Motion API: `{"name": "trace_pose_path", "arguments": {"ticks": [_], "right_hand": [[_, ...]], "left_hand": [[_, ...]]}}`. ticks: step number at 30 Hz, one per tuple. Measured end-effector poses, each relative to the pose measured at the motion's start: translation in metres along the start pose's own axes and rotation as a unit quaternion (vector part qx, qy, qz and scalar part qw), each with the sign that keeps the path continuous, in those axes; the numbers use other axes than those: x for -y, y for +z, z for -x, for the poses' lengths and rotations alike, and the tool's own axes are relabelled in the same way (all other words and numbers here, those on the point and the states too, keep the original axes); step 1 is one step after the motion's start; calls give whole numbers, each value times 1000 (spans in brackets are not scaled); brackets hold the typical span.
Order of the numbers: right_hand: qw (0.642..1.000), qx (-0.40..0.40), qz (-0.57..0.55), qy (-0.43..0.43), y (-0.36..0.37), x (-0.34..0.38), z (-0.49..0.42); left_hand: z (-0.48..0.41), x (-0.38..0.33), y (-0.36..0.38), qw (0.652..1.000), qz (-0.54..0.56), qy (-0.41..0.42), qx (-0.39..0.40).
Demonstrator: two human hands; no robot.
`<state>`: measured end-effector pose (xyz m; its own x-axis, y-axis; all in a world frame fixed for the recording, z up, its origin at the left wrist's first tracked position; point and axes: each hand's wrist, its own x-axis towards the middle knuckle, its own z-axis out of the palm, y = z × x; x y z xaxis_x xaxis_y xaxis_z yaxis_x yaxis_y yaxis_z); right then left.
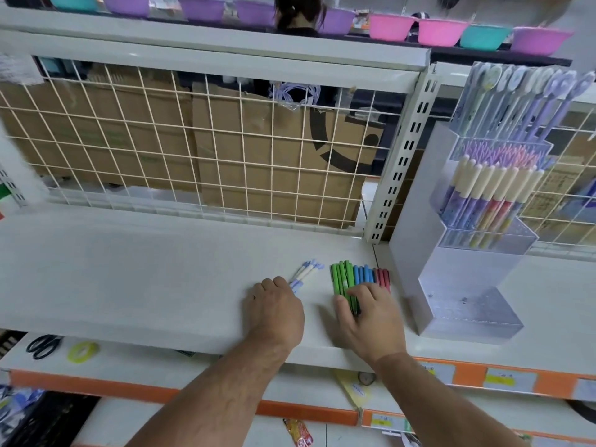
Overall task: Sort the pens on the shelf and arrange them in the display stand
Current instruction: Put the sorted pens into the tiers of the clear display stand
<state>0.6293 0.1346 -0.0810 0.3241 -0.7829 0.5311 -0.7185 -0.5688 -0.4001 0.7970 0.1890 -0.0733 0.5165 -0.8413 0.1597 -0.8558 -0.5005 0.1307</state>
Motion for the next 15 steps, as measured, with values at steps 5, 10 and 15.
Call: {"name": "trace_pose_path", "arguments": {"ticks": [5,10,15], "right_hand": [[1000,5,6,2,-1,1,1],[1000,-8,5,1,-1,1,1],[1000,-6,11,7,-1,1,0]], "left_hand": [[-1,-6,-5,1000,5,11,22],[3,-4,-5,999,43,5,5],[4,-2,-9,985,166,-19,-32]]}}
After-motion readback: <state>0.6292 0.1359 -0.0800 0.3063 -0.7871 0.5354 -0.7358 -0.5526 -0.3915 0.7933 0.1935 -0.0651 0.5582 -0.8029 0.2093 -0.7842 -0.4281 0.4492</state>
